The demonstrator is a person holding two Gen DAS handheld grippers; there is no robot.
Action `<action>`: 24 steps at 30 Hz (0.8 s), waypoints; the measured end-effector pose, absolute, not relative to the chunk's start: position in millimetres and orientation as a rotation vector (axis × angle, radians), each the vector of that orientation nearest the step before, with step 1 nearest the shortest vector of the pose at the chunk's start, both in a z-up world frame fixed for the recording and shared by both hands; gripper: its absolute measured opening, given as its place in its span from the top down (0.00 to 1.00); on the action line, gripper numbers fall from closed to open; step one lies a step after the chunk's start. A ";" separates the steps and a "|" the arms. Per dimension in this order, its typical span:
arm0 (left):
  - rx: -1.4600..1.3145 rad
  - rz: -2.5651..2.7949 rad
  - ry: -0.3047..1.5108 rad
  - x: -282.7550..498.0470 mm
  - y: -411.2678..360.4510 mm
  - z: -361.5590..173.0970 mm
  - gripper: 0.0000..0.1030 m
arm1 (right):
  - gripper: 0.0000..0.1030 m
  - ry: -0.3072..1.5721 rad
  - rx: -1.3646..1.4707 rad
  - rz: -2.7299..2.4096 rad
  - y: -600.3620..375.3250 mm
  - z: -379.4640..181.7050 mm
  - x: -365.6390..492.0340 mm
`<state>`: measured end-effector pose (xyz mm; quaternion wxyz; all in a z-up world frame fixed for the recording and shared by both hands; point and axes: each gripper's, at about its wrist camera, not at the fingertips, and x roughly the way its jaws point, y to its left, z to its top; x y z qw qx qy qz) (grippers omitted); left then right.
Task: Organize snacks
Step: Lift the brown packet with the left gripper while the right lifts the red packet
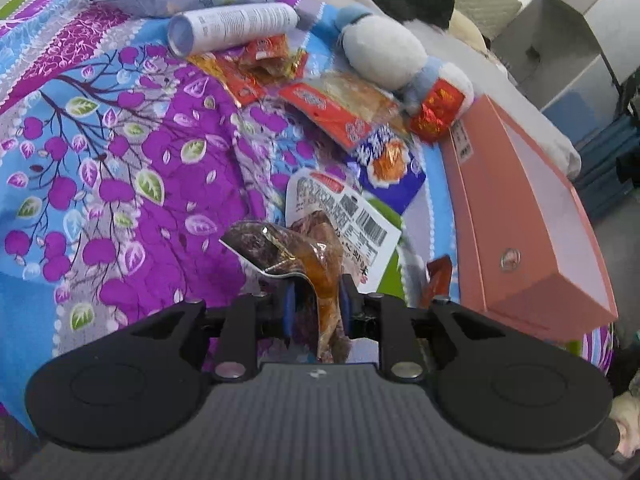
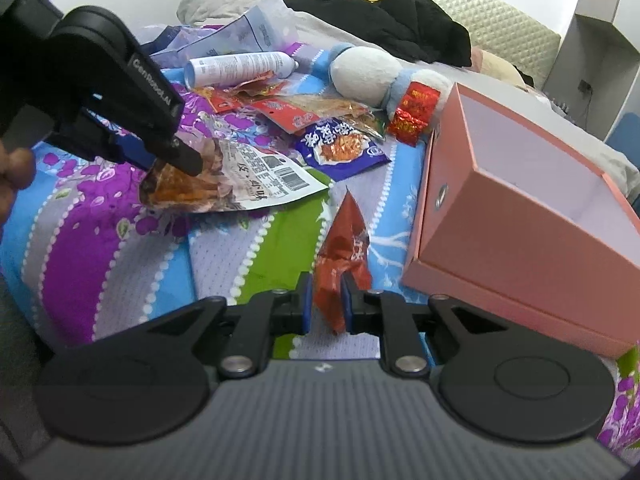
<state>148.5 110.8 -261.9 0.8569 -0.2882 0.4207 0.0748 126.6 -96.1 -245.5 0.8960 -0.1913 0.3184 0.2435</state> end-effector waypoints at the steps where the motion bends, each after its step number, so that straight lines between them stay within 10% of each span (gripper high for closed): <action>1: -0.609 0.153 0.891 146.3 110.9 -262.4 0.67 | 0.83 0.665 -0.390 0.505 -97.5 -245.7 125.5; 9: -0.555 0.119 0.926 128.4 119.4 -251.0 0.26 | 0.82 0.708 -0.307 0.523 -108.0 -243.3 125.5; 14: -0.481 0.136 0.911 116.7 127.9 -230.7 0.19 | 0.42 0.699 -0.241 0.550 -109.5 -233.6 121.6; 24: -0.342 0.140 0.876 113.1 125.4 -206.6 0.06 | 0.39 0.657 -0.167 0.549 -111.4 -223.0 127.6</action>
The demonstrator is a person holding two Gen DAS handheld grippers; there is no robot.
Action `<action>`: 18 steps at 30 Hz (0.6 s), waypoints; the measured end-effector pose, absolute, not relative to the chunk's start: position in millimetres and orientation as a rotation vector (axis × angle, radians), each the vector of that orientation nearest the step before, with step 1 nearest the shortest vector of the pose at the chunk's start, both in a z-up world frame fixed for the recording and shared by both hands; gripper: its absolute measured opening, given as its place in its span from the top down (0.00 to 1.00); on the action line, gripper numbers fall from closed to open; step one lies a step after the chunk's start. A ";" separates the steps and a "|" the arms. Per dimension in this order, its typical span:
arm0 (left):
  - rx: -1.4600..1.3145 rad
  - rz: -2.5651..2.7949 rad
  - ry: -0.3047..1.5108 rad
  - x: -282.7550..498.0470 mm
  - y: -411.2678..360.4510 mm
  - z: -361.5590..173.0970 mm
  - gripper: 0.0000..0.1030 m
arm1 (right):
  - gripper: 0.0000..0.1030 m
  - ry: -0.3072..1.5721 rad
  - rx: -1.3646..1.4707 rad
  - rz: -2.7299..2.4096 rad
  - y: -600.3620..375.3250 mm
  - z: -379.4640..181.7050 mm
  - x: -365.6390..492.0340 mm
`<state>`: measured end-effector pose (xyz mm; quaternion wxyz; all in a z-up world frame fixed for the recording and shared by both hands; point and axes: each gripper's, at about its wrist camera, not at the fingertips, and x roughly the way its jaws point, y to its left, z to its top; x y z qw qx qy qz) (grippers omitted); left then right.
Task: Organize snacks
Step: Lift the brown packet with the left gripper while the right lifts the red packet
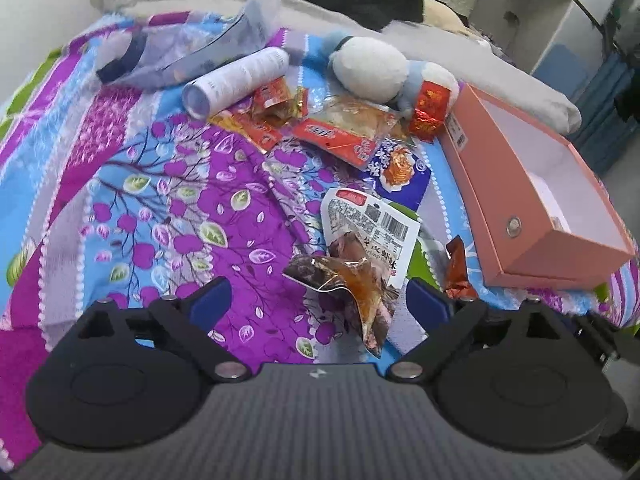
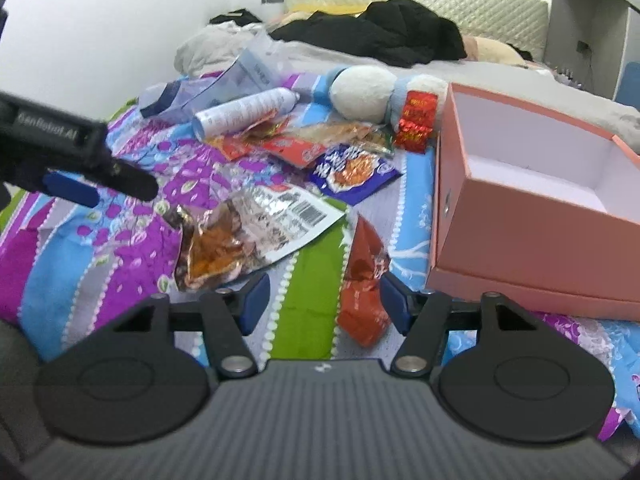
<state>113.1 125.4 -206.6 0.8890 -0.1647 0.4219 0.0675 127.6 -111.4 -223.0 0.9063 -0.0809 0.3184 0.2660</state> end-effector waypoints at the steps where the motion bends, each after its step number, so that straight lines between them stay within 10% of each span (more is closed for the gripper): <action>1: -0.331 0.130 0.873 113.9 124.2 -205.7 0.06 | 0.39 0.653 -0.159 0.543 -112.4 -222.1 128.0; 18: -0.210 -0.116 0.892 181.5 109.2 -244.1 0.06 | 0.39 0.770 -0.052 0.417 -118.0 -256.7 173.3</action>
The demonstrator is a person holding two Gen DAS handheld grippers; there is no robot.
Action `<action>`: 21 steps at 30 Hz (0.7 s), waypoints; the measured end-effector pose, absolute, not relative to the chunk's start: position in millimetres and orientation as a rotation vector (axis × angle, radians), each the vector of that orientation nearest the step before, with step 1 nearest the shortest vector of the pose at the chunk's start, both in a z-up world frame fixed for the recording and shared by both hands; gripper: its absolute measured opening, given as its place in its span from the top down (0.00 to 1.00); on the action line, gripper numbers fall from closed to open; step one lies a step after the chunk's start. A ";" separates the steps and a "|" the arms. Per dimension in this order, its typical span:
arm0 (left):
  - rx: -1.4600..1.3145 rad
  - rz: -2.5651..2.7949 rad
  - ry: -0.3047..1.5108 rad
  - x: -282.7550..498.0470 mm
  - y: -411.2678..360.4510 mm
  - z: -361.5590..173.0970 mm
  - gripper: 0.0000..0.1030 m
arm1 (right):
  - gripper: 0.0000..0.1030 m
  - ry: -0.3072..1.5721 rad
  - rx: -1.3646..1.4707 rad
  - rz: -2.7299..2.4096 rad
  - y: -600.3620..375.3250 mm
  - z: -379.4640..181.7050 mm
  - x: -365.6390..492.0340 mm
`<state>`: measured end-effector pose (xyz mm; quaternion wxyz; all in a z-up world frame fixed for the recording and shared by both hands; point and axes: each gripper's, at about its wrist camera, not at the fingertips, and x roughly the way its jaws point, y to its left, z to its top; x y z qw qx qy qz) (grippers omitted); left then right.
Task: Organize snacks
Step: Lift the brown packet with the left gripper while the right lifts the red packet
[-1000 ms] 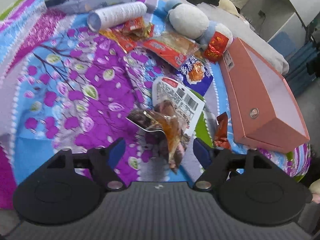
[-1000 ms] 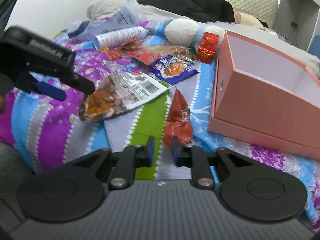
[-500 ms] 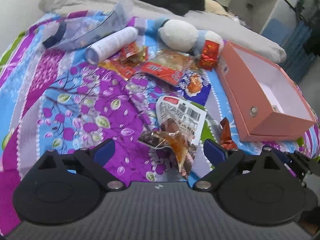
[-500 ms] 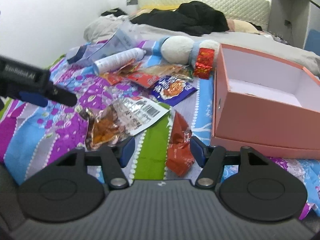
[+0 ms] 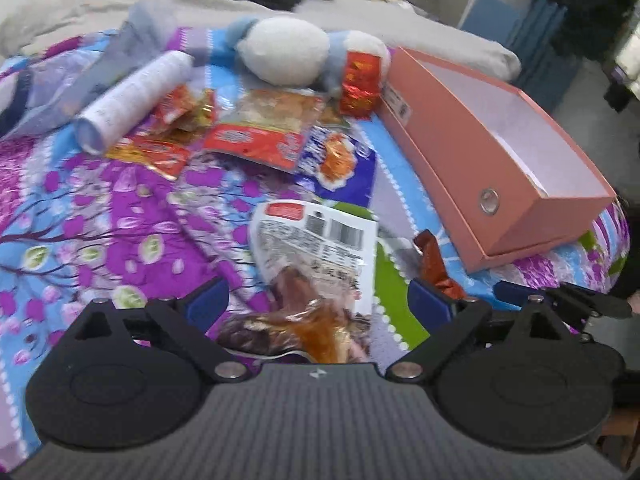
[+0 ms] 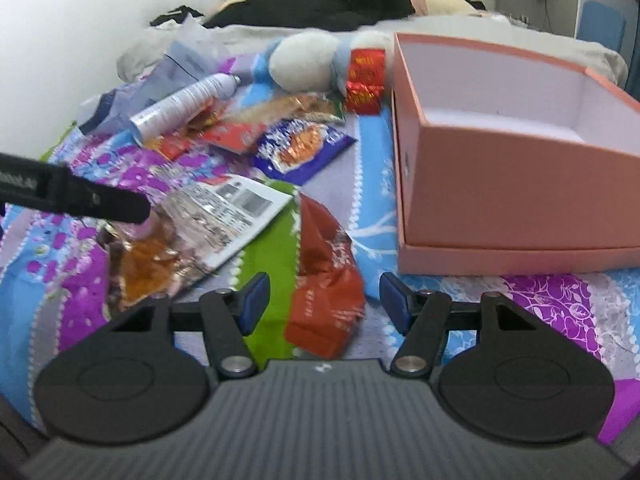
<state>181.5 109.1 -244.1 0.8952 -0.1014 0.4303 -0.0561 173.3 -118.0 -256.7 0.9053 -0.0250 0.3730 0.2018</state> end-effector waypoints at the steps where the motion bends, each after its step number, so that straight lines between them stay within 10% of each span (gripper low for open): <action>1: -0.203 -0.128 0.898 185.2 106.5 -246.5 0.06 | 0.39 0.787 -0.048 0.418 -119.6 -259.8 176.9; 21: -0.178 -0.055 0.972 189.9 93.7 -275.5 0.62 | 0.53 0.871 -0.052 0.460 -116.2 -270.2 192.9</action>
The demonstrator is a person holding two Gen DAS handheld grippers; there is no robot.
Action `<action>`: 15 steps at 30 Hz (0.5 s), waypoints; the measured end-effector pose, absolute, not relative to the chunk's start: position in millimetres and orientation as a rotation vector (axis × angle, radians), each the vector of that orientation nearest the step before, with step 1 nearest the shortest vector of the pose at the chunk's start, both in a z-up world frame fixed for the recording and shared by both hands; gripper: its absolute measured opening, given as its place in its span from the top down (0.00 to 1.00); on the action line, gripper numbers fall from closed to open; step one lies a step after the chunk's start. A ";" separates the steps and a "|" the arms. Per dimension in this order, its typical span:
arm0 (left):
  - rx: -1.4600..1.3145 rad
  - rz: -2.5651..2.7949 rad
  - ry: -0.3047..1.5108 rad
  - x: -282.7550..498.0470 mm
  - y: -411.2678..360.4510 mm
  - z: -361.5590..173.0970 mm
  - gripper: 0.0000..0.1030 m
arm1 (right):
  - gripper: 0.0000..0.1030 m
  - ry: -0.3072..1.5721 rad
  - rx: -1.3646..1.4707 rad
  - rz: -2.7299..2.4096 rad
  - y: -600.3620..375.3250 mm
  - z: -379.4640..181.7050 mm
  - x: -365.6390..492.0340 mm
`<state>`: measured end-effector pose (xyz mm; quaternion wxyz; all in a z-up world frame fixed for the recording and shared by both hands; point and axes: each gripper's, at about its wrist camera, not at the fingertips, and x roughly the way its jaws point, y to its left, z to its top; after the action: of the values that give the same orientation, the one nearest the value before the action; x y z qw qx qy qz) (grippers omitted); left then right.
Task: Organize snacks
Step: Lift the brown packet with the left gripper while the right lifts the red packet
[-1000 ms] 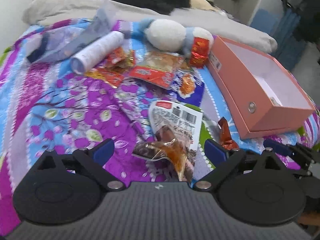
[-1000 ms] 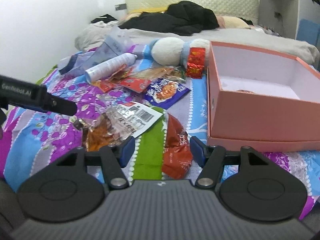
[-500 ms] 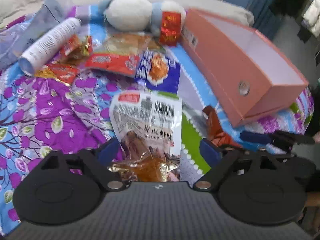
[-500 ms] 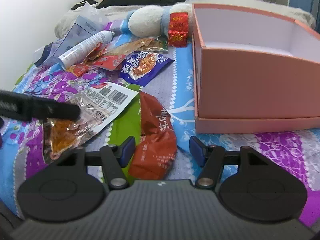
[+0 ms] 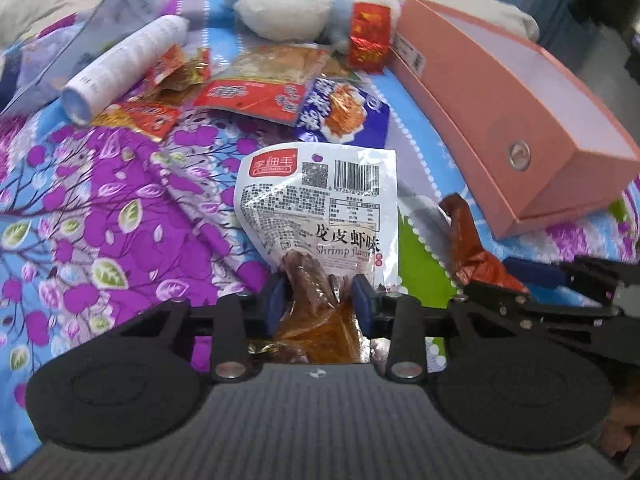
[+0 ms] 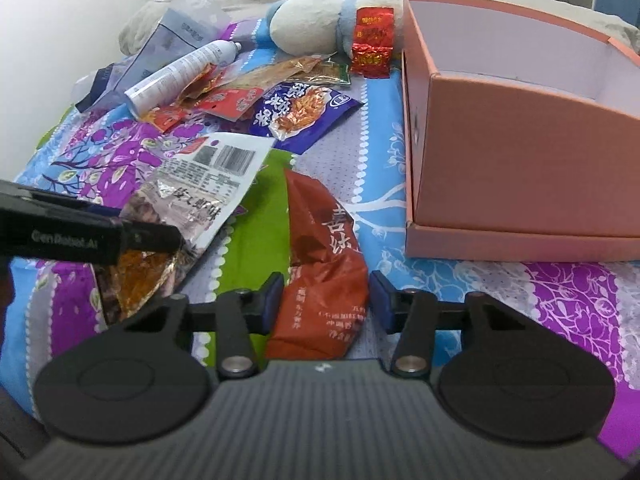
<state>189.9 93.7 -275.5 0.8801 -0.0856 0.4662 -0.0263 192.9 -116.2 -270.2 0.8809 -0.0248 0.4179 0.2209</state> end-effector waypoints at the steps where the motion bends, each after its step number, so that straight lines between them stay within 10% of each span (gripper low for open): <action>1: -0.195 -0.050 0.964 186.8 94.2 -272.9 0.62 | 0.53 0.866 -0.055 0.459 -116.6 -268.4 190.9; 15: -0.349 0.017 0.834 155.3 99.6 -205.6 0.66 | 0.53 0.745 -0.028 0.432 -133.5 -209.3 166.0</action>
<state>155.3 99.6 -205.6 0.8994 -0.1686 0.4031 0.0082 166.0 -133.5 -209.3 0.9087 -0.0134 0.3610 0.2094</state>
